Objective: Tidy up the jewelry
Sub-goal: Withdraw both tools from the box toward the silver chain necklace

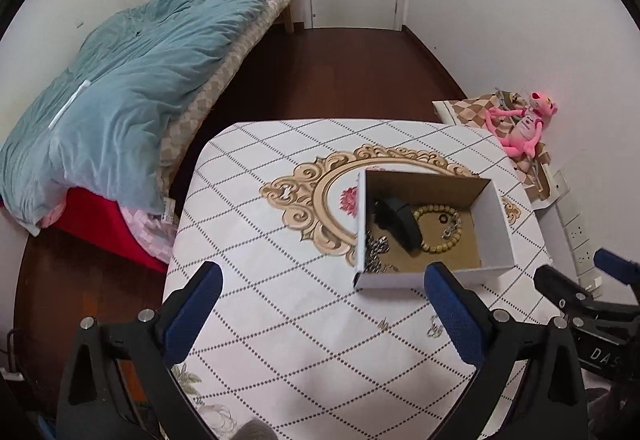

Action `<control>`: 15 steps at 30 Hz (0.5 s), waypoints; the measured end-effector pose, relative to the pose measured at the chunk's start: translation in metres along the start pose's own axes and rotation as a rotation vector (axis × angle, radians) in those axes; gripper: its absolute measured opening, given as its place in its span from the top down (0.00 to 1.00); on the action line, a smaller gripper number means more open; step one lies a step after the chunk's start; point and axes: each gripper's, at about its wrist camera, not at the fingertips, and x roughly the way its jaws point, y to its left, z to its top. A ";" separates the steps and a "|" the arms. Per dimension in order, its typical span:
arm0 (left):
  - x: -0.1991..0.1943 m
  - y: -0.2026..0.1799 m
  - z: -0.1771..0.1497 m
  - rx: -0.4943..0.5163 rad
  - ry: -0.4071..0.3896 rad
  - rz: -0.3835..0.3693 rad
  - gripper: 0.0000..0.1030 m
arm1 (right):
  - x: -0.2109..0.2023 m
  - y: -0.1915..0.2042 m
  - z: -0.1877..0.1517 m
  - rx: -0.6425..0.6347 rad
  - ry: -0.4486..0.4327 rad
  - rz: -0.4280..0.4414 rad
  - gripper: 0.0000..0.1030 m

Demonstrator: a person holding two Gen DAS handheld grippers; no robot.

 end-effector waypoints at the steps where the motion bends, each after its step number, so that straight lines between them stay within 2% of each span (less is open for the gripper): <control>1: 0.001 0.002 -0.004 -0.005 0.006 0.010 0.00 | 0.005 0.000 -0.007 0.004 0.016 0.009 0.01; 6: 0.032 0.011 -0.036 -0.012 0.089 0.060 0.00 | 0.050 0.001 -0.034 0.028 0.091 0.056 0.01; 9: 0.055 0.016 -0.054 -0.022 0.140 0.093 0.00 | 0.084 0.004 -0.046 0.020 0.109 0.028 0.03; 11: 0.067 0.019 -0.063 -0.030 0.166 0.103 0.00 | 0.104 0.009 -0.053 0.017 0.108 0.011 0.17; 12: 0.070 0.020 -0.067 -0.031 0.174 0.107 0.00 | 0.109 0.010 -0.056 0.018 0.113 0.014 0.29; 13: 0.073 0.021 -0.070 -0.029 0.181 0.109 0.00 | 0.116 0.012 -0.058 0.017 0.124 0.020 0.33; 15: 0.077 0.022 -0.074 -0.019 0.185 0.120 0.00 | 0.128 0.018 -0.064 0.010 0.142 0.017 0.34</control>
